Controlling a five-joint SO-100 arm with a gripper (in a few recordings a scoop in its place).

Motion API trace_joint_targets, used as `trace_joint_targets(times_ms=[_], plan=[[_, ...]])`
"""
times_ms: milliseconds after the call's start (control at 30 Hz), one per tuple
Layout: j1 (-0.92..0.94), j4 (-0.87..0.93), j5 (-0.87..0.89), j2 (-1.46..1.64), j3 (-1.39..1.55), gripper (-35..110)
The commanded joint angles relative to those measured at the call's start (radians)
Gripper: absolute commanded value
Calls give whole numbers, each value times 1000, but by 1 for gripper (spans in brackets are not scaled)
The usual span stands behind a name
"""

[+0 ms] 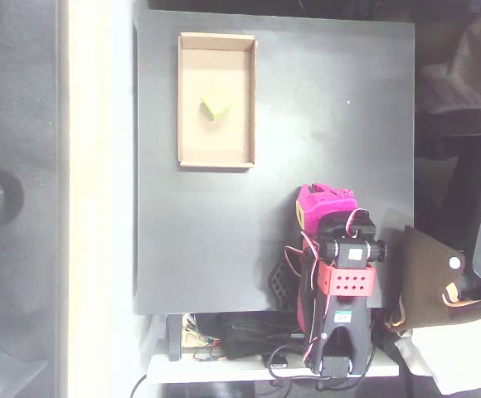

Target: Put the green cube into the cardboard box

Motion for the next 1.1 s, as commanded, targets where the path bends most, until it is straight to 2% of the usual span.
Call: trace_joint_targets(times_ms=[0, 1067], plan=[[8, 38, 2, 6, 15, 2], [3, 38, 0, 6, 14, 2]])
